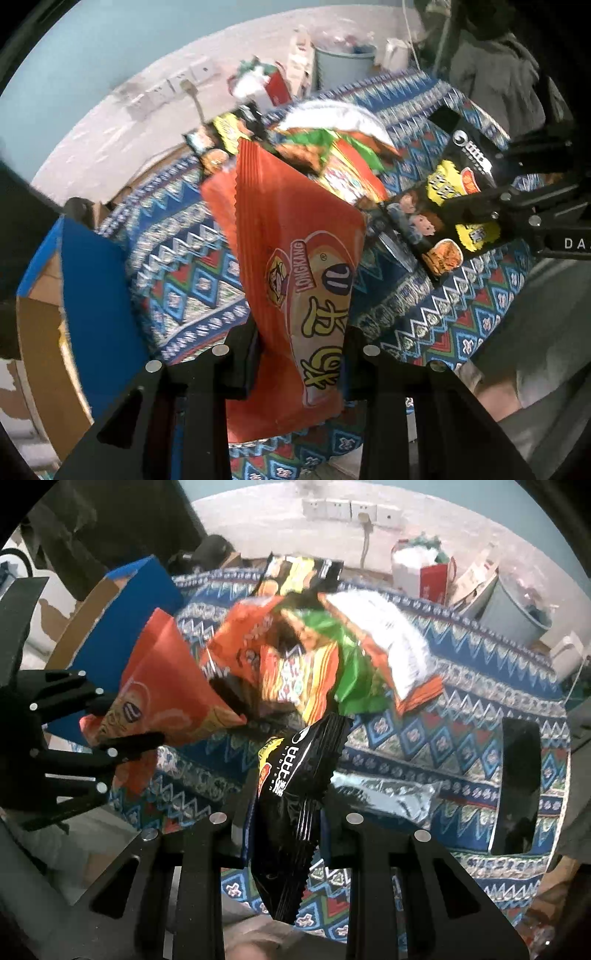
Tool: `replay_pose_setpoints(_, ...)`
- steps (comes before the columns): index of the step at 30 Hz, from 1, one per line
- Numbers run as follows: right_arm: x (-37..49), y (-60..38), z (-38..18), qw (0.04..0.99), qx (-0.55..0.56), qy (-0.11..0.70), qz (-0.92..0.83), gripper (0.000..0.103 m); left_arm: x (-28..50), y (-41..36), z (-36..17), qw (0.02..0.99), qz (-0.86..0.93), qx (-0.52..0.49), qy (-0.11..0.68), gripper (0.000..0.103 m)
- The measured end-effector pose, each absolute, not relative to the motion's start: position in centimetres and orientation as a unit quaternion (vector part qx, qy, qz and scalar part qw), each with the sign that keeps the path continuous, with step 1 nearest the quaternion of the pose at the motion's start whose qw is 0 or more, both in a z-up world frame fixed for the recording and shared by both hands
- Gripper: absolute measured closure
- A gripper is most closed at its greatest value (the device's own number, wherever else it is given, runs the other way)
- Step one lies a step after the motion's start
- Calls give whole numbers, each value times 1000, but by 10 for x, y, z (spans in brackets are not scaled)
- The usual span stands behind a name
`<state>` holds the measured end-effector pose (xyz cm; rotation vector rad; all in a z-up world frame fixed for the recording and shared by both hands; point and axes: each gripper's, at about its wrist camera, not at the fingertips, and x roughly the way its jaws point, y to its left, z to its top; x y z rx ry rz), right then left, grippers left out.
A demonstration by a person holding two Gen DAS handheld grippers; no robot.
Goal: Organize snacks
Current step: 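Carry the red bag and black bag into the box and release both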
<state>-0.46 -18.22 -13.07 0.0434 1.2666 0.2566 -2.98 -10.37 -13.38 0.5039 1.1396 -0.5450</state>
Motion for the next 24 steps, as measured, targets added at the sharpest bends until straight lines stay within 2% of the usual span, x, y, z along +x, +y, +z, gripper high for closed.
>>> replay_pose_setpoints(24, 23, -161, -68, 849, 9, 514, 121, 78, -1, -32, -76, 832, -178, 156, 502, 70)
